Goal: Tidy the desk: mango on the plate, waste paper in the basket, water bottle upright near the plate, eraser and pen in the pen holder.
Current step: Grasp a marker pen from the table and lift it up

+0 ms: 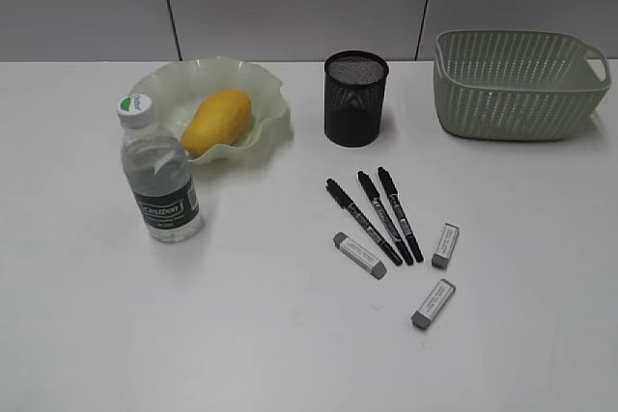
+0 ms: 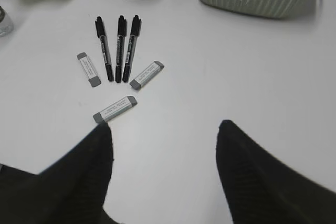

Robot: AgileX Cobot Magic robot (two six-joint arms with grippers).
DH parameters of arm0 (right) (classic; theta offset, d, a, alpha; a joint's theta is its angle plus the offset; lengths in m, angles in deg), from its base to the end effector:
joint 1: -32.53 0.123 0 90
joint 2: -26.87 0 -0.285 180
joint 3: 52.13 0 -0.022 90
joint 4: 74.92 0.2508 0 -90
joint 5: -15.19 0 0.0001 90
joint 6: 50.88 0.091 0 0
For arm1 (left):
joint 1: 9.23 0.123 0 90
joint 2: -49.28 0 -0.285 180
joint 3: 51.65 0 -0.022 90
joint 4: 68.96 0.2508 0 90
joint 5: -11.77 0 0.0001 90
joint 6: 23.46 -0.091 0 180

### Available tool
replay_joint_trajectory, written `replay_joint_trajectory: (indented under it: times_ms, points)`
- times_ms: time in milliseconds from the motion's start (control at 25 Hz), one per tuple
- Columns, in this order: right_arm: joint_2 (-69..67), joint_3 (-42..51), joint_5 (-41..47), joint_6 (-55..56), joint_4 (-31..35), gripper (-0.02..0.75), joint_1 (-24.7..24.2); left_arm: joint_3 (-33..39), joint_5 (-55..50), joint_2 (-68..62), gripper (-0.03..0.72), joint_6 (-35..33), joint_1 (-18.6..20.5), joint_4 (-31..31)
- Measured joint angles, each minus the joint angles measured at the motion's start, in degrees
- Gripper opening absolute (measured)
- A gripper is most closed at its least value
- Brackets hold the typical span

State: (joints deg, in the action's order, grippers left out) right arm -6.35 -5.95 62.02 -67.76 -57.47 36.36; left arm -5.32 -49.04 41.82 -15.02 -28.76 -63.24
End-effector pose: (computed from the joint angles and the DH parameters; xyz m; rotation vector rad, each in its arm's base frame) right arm 0.0753 0.0250 0.2960 -0.2870 2.1529 0.2310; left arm -0.0075 0.0111 0.2883 0.1862 1.9929 -0.1955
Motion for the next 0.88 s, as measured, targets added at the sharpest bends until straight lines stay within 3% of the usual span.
replay_joint_trajectory:
  times_ms: [200,320,440,600,720,880]
  points:
    - [-27.6,-5.6,-5.5,-3.5,3.9,0.475,1.4,0.0,0.0,0.0,0.435,0.0,1.0,-0.1]
    - [-45.3,-13.0,-9.5,-3.5,3.8,0.429,7.2,0.0,0.0,0.0,0.434,0.0,5.1,-0.1]
    - [-62.6,-23.0,-11.2,3.3,-0.7,0.413,13.2,0.0,0.0,0.0,0.434,0.0,8.7,-0.2]
    - [-80.9,-36.9,-8.8,10.8,-6.5,0.410,16.7,0.0,0.0,0.0,0.434,0.0,9.2,-0.4]
    - [-89.6,-45.1,-5.5,13.4,-7.8,0.405,19.2,0.0,0.0,0.0,0.433,0.0,9.4,-0.4]
    - [-96.6,-53.2,-1.6,20.0,-15.5,0.391,22.6,0.0,0.0,0.0,0.433,0.0,9.5,-0.6]
